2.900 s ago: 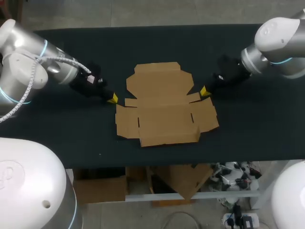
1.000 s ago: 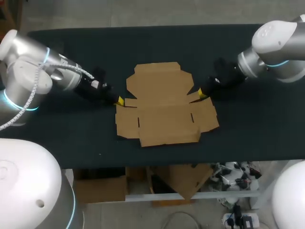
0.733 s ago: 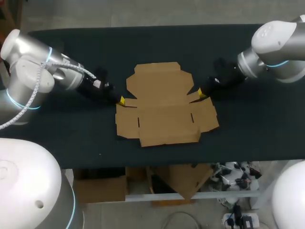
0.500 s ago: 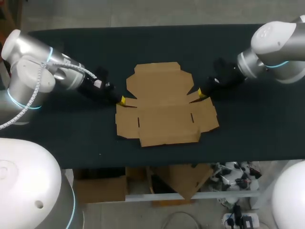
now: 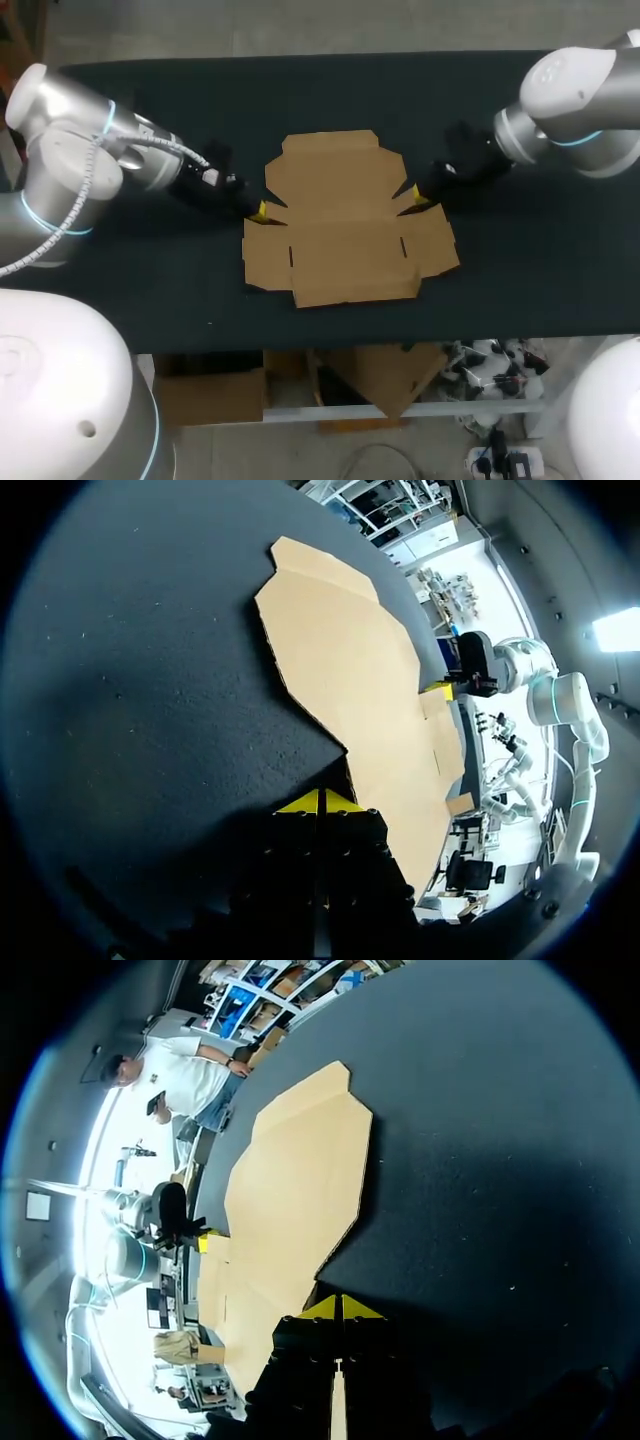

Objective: Assemble the packaging by folding the flat box into shape, placing the metal phone stand inside, and closing the box properly

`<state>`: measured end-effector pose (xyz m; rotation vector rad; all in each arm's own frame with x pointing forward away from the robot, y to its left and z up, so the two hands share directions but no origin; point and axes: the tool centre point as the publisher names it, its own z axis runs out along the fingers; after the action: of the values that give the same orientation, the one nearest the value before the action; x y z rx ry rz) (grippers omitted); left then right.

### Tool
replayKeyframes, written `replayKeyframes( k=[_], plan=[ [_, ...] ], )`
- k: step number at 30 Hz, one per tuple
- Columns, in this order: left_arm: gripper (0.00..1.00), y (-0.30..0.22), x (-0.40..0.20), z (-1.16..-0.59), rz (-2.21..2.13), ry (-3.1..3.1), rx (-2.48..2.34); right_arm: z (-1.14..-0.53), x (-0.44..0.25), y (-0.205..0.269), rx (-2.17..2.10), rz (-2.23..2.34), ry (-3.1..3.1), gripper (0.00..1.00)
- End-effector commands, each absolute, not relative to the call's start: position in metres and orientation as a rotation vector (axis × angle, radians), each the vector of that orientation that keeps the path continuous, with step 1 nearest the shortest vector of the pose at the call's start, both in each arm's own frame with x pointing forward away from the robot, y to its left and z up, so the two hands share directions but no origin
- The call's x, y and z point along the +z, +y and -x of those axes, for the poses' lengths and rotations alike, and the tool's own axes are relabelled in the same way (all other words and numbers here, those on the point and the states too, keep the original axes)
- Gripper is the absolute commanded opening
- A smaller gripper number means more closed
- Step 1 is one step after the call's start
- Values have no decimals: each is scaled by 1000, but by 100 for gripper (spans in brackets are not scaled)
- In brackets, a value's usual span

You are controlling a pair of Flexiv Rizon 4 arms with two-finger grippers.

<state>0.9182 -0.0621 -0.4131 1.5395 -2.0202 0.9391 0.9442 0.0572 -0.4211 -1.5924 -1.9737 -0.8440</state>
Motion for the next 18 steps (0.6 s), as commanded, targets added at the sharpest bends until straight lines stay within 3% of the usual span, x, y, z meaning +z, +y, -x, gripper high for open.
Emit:
replayKeyframes(
  k=[1,18],
  plan=[
    [0,-65,-408,-915,-1562,-2029,932,-938,-417,60,-840,1616,-1985,0],
    [0,-74,-399,-921,-1601,-2075,924,-933,-408,73,-813,1668,-2013,0]
  ],
)
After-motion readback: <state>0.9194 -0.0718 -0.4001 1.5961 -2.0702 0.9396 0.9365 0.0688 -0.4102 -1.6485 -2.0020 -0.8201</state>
